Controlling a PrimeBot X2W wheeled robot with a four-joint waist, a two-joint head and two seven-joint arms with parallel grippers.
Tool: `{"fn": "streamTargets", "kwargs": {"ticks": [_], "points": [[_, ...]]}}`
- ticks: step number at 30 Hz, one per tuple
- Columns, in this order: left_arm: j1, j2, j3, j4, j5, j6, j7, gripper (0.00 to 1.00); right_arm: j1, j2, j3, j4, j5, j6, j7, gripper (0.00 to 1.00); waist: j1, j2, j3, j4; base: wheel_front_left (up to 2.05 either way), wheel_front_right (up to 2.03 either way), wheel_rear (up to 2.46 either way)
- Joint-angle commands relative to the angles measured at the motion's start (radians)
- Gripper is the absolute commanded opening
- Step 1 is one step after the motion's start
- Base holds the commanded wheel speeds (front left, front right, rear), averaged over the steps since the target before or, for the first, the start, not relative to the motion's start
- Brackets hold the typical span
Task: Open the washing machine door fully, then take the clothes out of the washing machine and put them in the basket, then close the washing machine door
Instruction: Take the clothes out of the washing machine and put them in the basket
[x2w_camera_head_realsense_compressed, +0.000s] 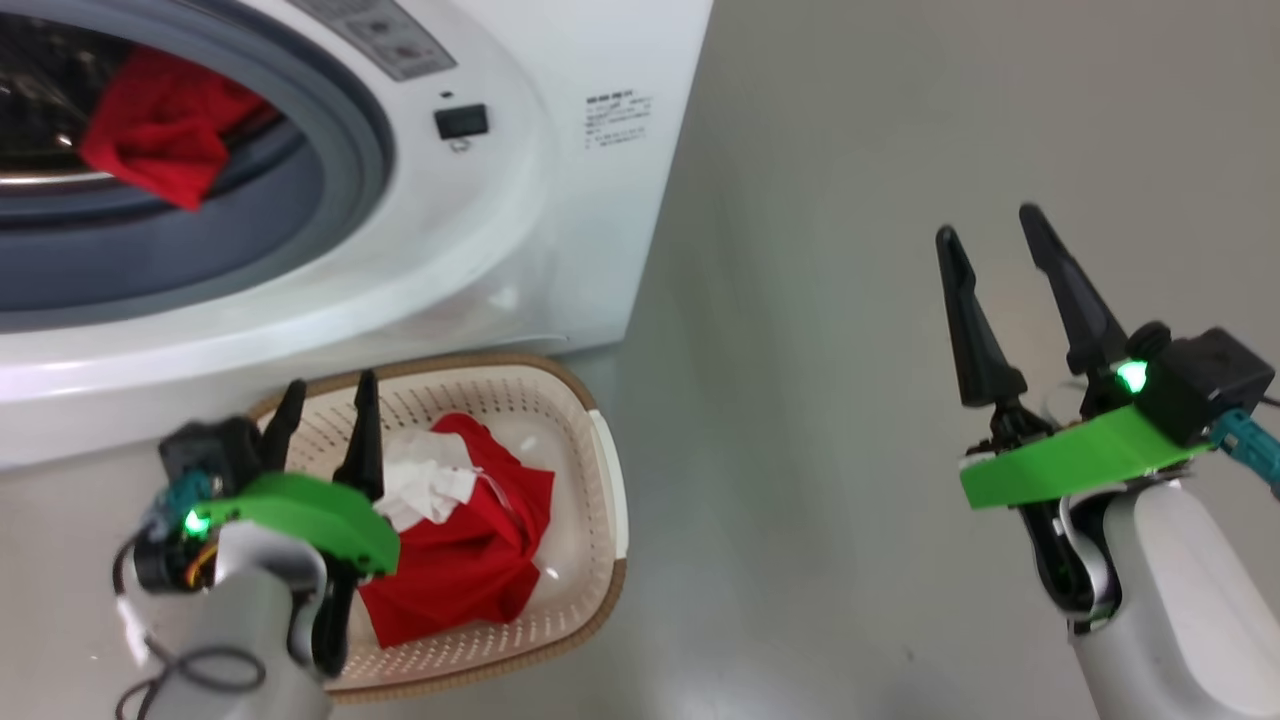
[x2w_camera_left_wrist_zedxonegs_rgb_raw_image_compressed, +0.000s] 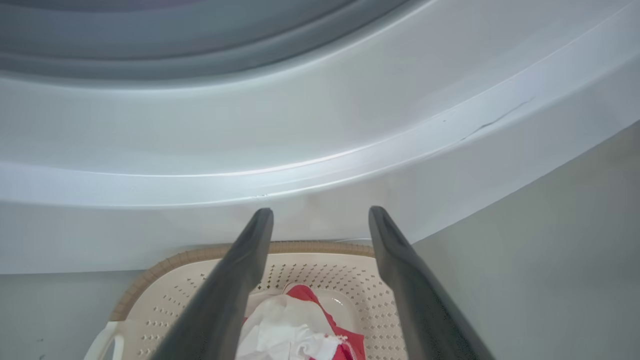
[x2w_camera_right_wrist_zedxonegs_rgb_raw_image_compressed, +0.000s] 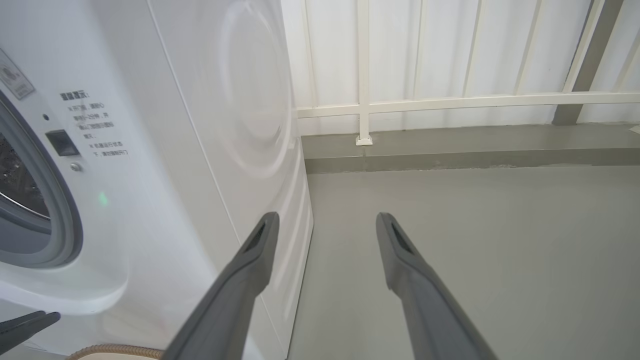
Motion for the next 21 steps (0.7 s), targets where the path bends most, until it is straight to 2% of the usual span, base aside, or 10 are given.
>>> {"fn": "streamTargets", "kwargs": {"ticks": [1, 6, 13, 21], "points": [[0.062, 0.023, 0.045, -0.071, 0.029, 0.013, -0.012, 1.0, 0.038, -0.002, 0.013, -0.021, -0.011, 0.006, -0.006, 1.0, -0.0001, 0.0, -0.063, 0.038, 0.0, 0.0, 0.0], [0.186, 0.003, 0.115, -0.266, 0.095, 0.019, -0.012, 1.0, 0.076, -0.005, 0.001, -0.015, -0.018, 0.006, -0.006, 1.0, -0.0001, 0.0, -0.147, 0.065, 0.0, 0.0, 0.0], [0.321, -0.017, 0.181, -0.446, 0.117, -0.004, -0.012, 1.0, 0.129, -0.004, -0.015, -0.014, -0.026, 0.006, -0.006, 1.0, -0.0001, 0.0, -0.26, 0.084, 0.0, 0.0, 0.0], [0.454, -0.021, 0.184, -0.633, 0.16, -0.013, -0.012, 1.0, 0.206, 0.003, -0.052, -0.033, -0.04, 0.006, -0.006, 1.0, -0.0001, 0.0, -0.366, 0.099, 0.0, 0.0, 0.0]]}}
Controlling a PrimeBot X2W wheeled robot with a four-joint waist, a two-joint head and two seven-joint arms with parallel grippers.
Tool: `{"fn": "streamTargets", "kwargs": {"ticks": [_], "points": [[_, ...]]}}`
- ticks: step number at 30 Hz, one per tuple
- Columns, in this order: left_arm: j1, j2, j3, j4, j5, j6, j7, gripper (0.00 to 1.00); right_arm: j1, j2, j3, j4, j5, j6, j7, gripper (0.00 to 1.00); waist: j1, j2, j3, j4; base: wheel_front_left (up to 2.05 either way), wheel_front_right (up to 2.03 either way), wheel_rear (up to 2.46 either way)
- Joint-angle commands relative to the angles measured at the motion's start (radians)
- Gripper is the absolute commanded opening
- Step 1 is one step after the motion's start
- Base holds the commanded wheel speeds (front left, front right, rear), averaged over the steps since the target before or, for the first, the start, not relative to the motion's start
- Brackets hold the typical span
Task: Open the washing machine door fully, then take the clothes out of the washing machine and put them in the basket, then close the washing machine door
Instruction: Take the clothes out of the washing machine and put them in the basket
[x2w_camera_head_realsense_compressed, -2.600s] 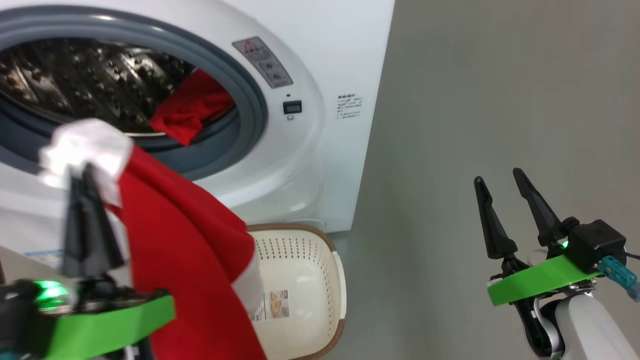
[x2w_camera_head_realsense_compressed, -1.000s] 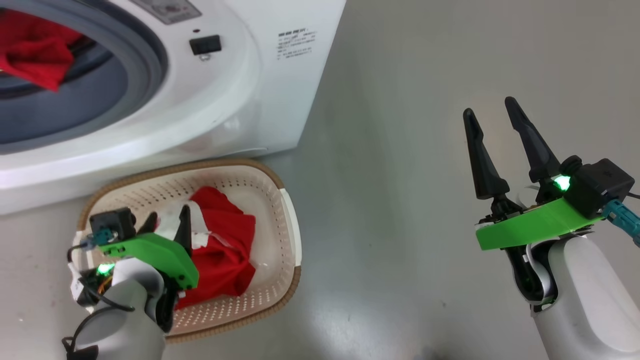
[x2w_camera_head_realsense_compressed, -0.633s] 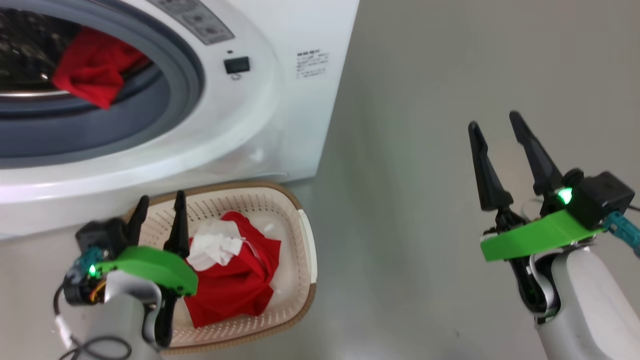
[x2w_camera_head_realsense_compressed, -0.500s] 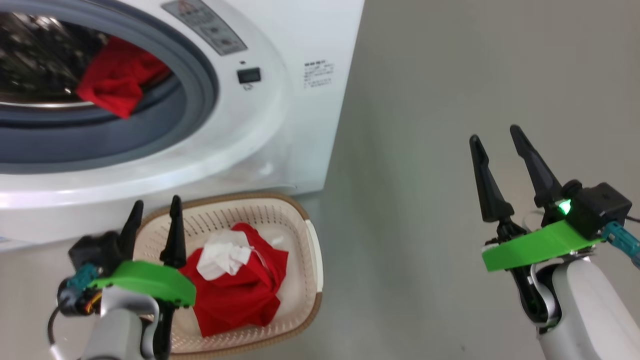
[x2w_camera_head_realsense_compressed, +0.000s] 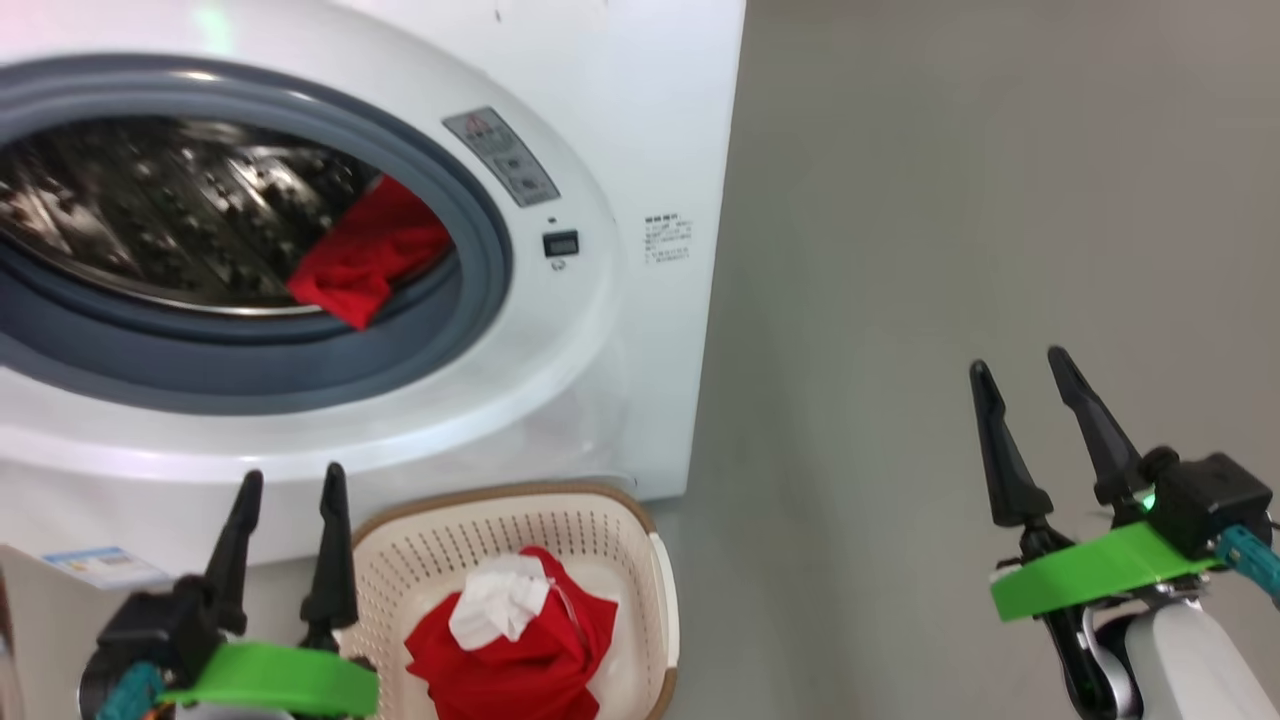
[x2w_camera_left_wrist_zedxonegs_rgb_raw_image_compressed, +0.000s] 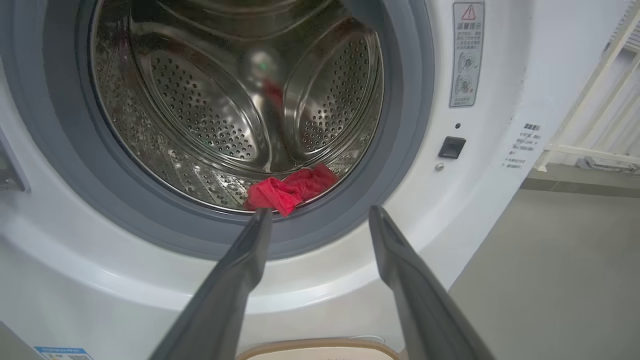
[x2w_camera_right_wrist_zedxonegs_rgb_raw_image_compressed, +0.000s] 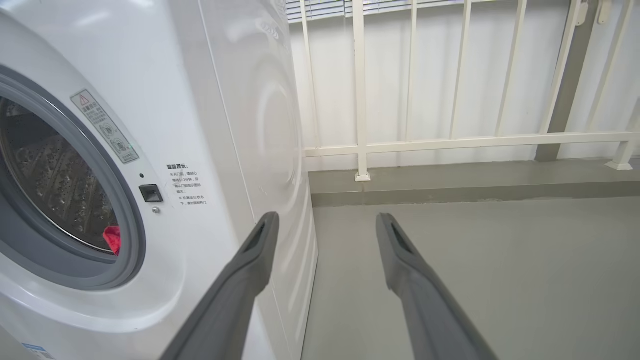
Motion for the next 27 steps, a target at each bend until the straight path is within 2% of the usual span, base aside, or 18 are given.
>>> {"fn": "streamTargets", "kwargs": {"ticks": [1, 9, 27], "points": [[0.025, 0.012, 0.024, -0.057, 0.015, -0.008, -0.012, 1.0, 0.015, -0.004, 0.008, -0.036, -0.012, 0.006, -0.006, 1.0, 0.0, 0.0, -0.071, 0.022, 0.0, 0.0, 0.0], [0.128, 0.012, -0.003, -0.198, 0.052, -0.016, -0.012, 1.0, 0.088, 0.002, -0.048, -0.07, -0.022, 0.006, -0.006, 1.0, 0.0, 0.0, -0.112, 0.022, 0.0, 0.0, 0.0], [0.167, 0.011, 0.012, -0.195, 0.071, -0.022, -0.012, 1.0, 0.114, 0.02, -0.044, -0.065, -0.03, 0.006, -0.006, 1.0, 0.0, 0.0, -0.14, 0.008, 0.0, 0.0, 0.0]]}}
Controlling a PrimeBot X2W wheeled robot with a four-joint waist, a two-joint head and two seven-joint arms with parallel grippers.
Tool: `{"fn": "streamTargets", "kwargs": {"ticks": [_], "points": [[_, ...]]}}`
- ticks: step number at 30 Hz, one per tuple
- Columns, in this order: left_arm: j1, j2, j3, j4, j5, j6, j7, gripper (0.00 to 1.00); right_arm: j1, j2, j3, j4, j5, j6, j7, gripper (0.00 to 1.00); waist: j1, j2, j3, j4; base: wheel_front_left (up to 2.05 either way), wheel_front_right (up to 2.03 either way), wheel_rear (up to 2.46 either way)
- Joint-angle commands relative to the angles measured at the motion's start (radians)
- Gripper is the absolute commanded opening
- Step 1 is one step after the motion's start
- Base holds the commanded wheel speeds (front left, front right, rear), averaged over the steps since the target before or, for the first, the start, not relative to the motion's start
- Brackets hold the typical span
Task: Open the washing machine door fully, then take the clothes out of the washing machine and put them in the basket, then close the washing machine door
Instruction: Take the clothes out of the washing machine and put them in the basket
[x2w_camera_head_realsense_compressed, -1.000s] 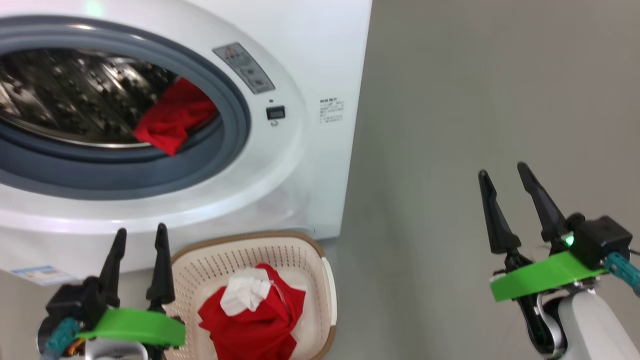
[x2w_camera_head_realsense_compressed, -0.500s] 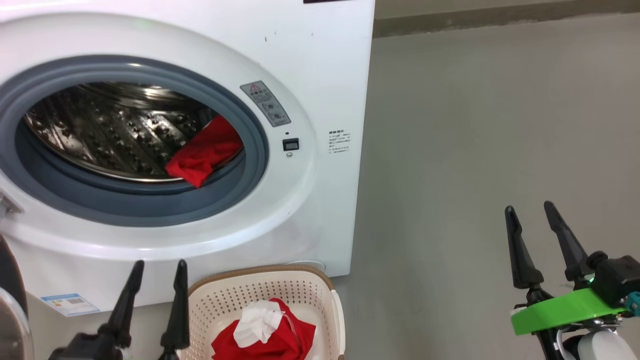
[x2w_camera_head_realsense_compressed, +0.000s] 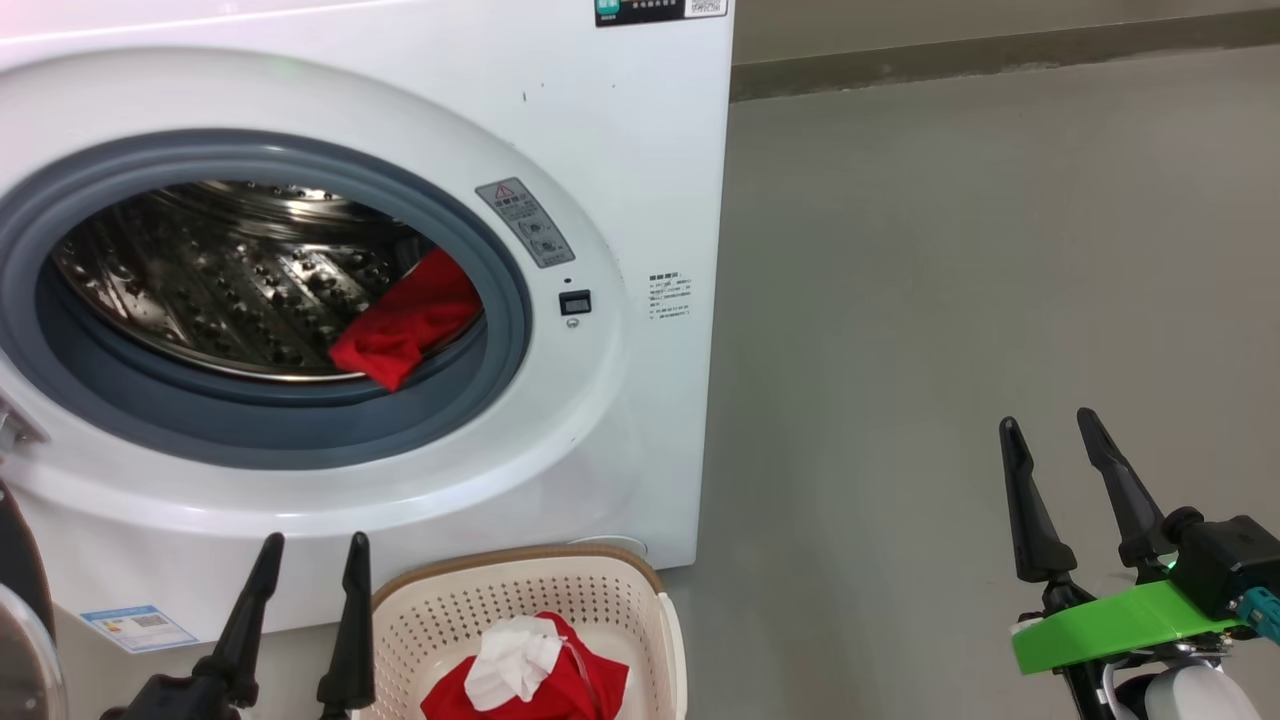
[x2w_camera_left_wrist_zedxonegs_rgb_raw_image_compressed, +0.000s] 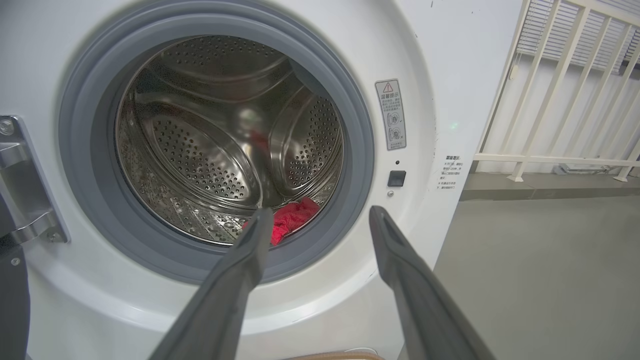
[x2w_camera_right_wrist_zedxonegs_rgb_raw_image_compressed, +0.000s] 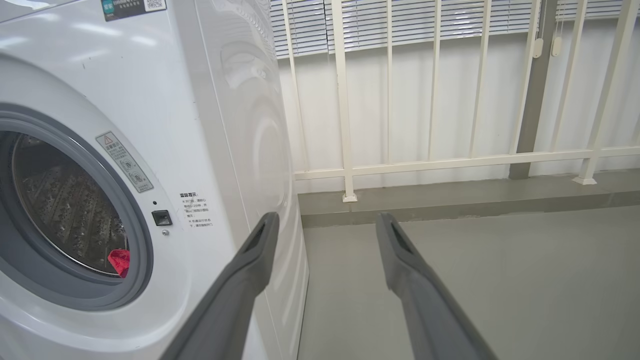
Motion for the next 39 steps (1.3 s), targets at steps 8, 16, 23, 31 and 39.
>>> {"fn": "streamTargets", "kwargs": {"ticks": [8, 16, 23, 31, 39], "points": [[-0.013, 0.01, 0.038, -0.012, 0.019, -0.008, -0.009, 1.0, -0.002, -0.005, 0.026, -0.017, -0.011, 0.006, -0.006, 1.0, 0.0, 0.0, -0.01, -0.001, 0.0, 0.0, 0.0], [-0.014, 0.01, 0.053, -0.006, 0.022, -0.01, -0.009, 1.0, 0.0, -0.002, 0.031, -0.015, -0.01, 0.006, -0.006, 1.0, 0.0, 0.0, -0.016, -0.004, 0.0, 0.0, 0.0], [-0.009, 0.01, 0.057, -0.004, 0.012, -0.007, -0.009, 1.0, 0.003, -0.002, 0.037, -0.015, -0.011, 0.006, -0.006, 1.0, 0.0, 0.0, -0.018, -0.006, 0.0, 0.0, 0.0], [-0.067, 0.01, 0.059, 0.056, -0.001, -0.007, -0.009, 1.0, 0.003, -0.007, 0.045, -0.016, -0.012, 0.006, -0.006, 1.0, 0.0, 0.0, -0.003, 0.0, 0.0, 0.0, 0.0], [-0.23, 0.011, 0.069, 0.19, -0.014, -0.01, -0.009, 1.0, -0.039, -0.027, 0.071, -0.026, -0.011, 0.006, -0.006, 1.0, 0.0, 0.0, 0.09, 0.003, 0.0, 0.0, 0.0]]}}
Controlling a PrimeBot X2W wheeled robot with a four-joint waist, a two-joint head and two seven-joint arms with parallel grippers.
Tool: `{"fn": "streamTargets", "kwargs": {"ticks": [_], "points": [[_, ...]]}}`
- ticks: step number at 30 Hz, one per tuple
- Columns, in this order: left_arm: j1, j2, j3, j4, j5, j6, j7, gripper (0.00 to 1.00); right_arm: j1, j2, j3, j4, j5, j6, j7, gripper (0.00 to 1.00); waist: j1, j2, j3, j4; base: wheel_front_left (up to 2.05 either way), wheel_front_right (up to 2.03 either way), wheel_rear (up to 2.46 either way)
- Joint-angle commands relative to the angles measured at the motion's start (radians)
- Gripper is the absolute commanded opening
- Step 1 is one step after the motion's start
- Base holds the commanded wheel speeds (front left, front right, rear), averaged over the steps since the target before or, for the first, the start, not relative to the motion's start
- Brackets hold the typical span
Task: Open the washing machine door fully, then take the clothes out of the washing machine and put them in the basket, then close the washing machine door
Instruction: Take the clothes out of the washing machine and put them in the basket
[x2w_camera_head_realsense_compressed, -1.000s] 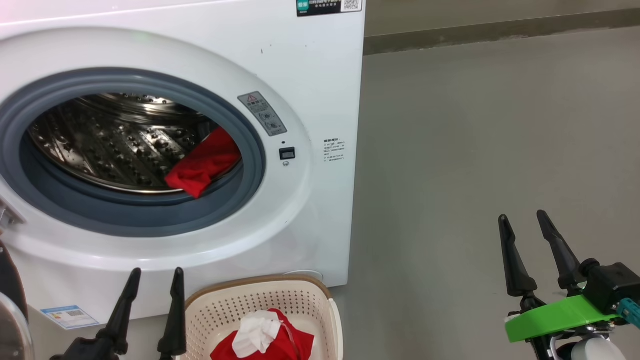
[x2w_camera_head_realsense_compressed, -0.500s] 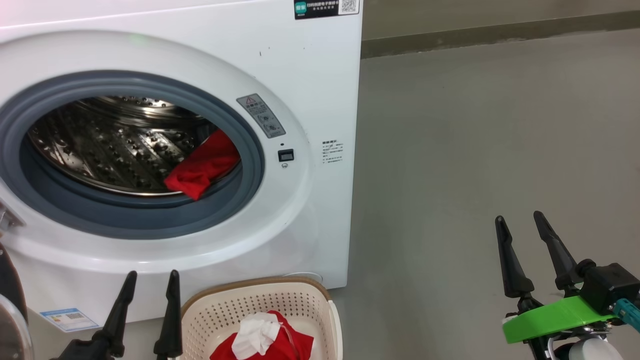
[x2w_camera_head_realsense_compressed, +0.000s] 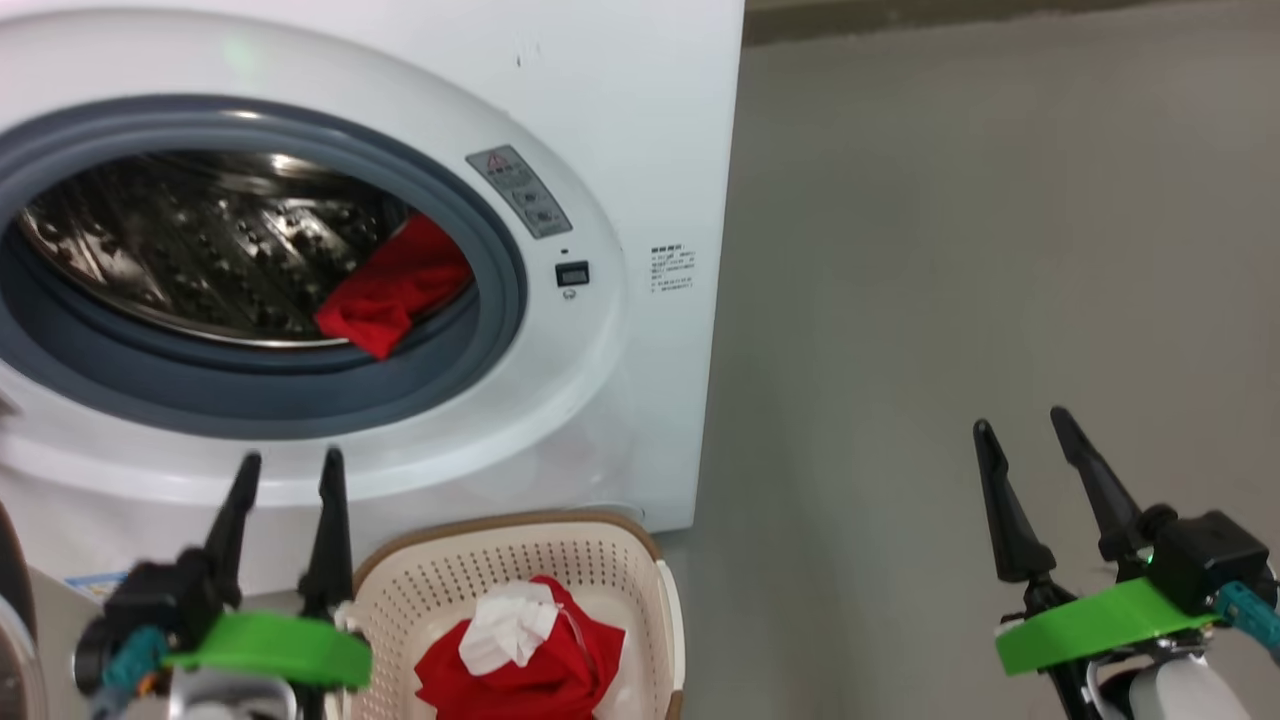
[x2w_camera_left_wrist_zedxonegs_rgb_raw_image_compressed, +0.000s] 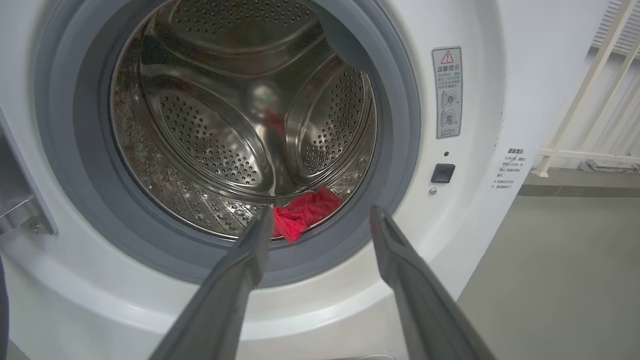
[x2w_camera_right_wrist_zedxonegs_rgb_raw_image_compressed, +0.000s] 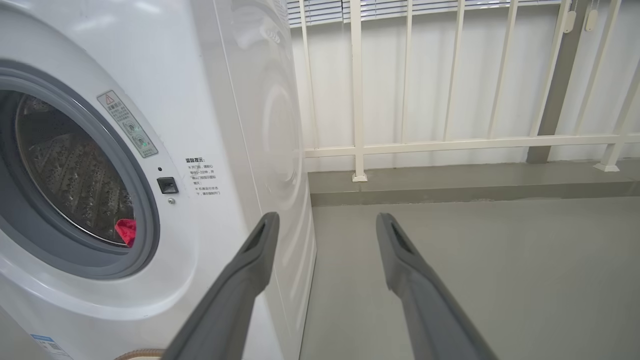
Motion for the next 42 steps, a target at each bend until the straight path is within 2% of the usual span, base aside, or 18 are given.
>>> {"fn": "streamTargets", "kwargs": {"ticks": [1, 8, 16, 25, 31, 42], "points": [[-0.074, 0.013, 0.04, 0.0, -0.005, -0.004, -0.009, 1.0, -0.054, -0.02, 0.028, -0.031, -0.003, 0.006, -0.006, 1.0, 0.0, -0.0001, 0.058, 0.002, 0.0, 0.0, 0.0], [-0.273, 0.039, 0.051, 0.139, -0.022, -0.011, -0.009, 1.0, -0.122, -0.027, 0.047, -0.046, 0.001, 0.006, -0.006, 1.0, 0.0, -0.0001, 0.186, -0.011, 0.0, 0.0, 0.0], [-0.492, 0.054, 0.087, 0.346, -0.097, -0.013, -0.009, 1.0, -0.179, -0.029, 0.058, -0.048, 0.009, 0.006, -0.006, 1.0, 0.0, -0.0001, 0.301, -0.03, 0.0, 0.0, 0.0], [-0.72, 0.121, 0.083, 0.589, -0.076, 0.044, 0.003, 1.0, -0.234, -0.023, 0.071, -0.025, 0.017, 0.006, -0.006, 1.0, 0.0, -0.0001, 0.404, -0.072, 0.0, 0.0, 0.0], [-0.84, 0.162, 0.079, 0.696, -0.067, 0.087, 0.03, 1.0, -0.258, -0.013, 0.082, 0.019, 0.037, 0.006, -0.006, 1.0, 0.0, -0.0001, 0.451, -0.107, 0.0, 0.0, 0.0], [-0.938, 0.216, 0.022, 0.847, -0.014, 0.142, 0.115, 1.0, -0.28, -0.011, 0.107, 0.037, 0.05, 0.006, -0.006, 1.0, 0.0, -0.0001, 0.479, -0.161, 0.0, 0.0, 0.0]]}}
